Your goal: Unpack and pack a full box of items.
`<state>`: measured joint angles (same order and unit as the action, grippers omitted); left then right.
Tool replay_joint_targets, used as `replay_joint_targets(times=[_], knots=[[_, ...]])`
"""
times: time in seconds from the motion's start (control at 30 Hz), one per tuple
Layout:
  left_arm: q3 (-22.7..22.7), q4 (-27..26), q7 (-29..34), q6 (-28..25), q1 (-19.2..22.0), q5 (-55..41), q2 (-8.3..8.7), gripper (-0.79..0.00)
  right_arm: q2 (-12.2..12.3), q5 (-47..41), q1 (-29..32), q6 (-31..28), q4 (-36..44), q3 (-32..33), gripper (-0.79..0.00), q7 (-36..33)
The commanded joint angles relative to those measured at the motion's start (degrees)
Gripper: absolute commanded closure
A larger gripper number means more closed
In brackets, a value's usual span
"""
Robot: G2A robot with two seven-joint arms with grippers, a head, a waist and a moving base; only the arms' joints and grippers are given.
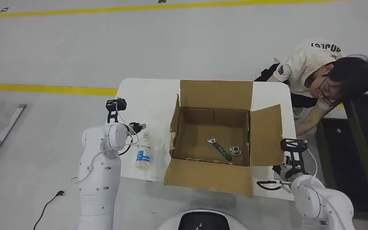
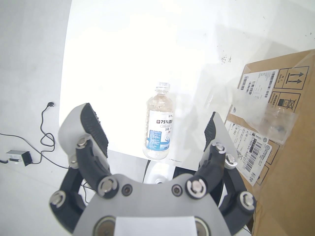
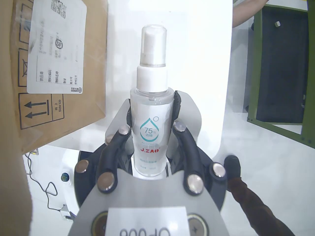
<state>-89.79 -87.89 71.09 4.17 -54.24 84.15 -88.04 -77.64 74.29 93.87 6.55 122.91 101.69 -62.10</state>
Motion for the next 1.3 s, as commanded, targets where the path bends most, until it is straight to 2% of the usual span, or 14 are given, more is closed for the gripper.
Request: replay_joint_targets(times=[0.0, 0.23, 0.67, 1.0, 1.13, 1.17, 1.27], knots=[[0.0, 0.0, 0.0, 0.0, 0.0, 0.0, 0.0, -0.785, 0.06, -1.11, 1.09, 0.44, 0.93, 1.76, 0.0, -0.18], [0.0, 0.0, 0.0, 0.0, 0.0, 0.0, 0.0, -0.785, 0.38, -1.36, 2.95, -0.85, -1.66, 3.92, 0.0, -0.25], [0.0, 0.0, 0.0, 0.0, 0.0, 0.0, 0.0, -0.785, 0.68, 5.16, -3.13, -1.96, -10.89, -4.58, 0.0, -0.34], [0.0, 0.0, 0.0, 0.0, 0.0, 0.0, 0.0, -0.785, 0.78, 8.88, -6.84, -1.06, -16.04, -7.89, 0.0, -2.11], [0.0, 0.0, 0.0, 0.0, 0.0, 0.0, 0.0, -0.785, 0.81, 9.1, -7.37, -0.87, -16.72, -8.29, -0.052, -2.31], [0.0, 0.0, 0.0, 0.0, 0.0, 0.0, 0.0, -0.785, 0.82, 9.07, -7.43, -0.89, -16.77, -8.33, -0.135, -2.36], [0.0, 0.0, 0.0, 0.0, 0.0, 0.0, 0.0, -0.785, 0.88, 9.03, -7.51, -1.01, -16.64, -8.3, -0.228, -2.51]])
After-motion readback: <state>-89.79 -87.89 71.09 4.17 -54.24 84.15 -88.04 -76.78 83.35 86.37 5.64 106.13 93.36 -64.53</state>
